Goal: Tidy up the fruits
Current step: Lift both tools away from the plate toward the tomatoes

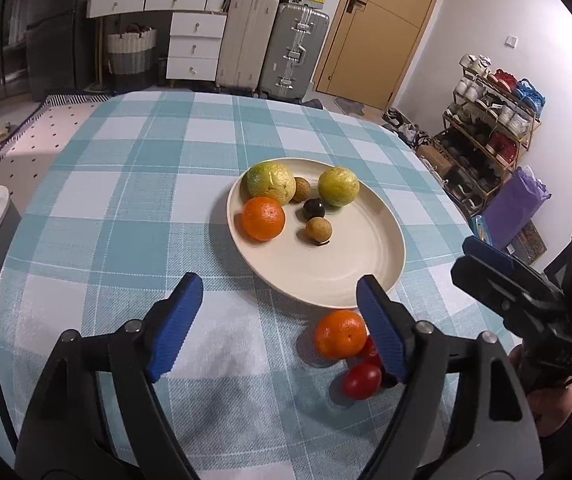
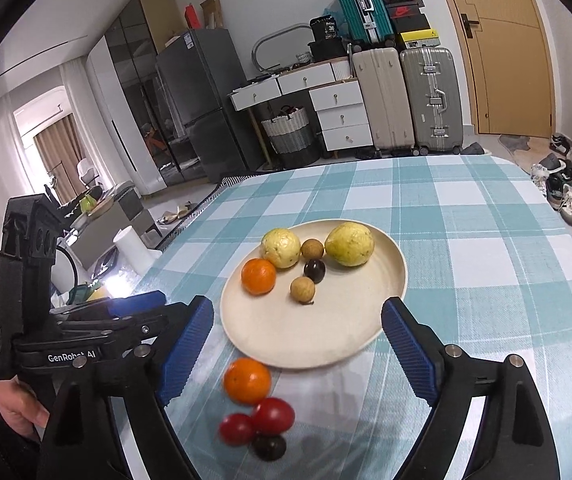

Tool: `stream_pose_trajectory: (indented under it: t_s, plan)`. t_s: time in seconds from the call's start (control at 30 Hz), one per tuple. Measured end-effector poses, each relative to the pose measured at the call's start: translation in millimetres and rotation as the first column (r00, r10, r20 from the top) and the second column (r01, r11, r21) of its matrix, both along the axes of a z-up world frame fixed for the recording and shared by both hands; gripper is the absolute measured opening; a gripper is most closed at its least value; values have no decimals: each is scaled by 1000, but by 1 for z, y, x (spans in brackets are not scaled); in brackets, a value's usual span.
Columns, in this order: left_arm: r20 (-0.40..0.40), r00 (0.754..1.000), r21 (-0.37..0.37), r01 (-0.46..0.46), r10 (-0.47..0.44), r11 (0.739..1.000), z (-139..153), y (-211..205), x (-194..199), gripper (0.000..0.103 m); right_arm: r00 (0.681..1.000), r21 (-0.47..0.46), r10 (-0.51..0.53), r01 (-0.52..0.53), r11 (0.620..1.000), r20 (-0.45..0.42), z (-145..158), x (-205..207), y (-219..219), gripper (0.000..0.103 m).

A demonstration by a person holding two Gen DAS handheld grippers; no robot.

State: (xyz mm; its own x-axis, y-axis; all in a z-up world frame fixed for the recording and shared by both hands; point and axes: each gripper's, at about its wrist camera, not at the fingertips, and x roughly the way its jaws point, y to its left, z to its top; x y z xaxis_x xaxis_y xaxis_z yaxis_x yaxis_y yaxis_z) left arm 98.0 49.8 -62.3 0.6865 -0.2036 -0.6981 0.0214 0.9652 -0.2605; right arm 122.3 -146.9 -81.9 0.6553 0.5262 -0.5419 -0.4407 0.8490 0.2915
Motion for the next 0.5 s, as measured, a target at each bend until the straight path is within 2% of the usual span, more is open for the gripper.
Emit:
stream_pose_trajectory:
  t_s: [0.17, 0.3, 0.4, 0.5]
  plan:
    - [-8, 1000, 27, -25, 25, 999, -3, -1, -9, 83, 1000, -20, -13, 13, 1000, -5, -1, -11, -1, 97]
    - [-20, 999, 32, -42, 43, 999, -7, 1, -17, 85, 1000, -23, -14, 14, 1000, -14, -4, -20, -3, 97]
    - [-23, 998, 29, -55, 55, 998, -11, 3, -24, 90, 1000, -36, -13, 12, 999, -15, -5, -28, -3, 98]
    - [-25, 998, 25, -65, 65, 998, -14, 5, -30, 99, 1000, -47, -9, 9, 999, -14, -5, -35, -3, 99]
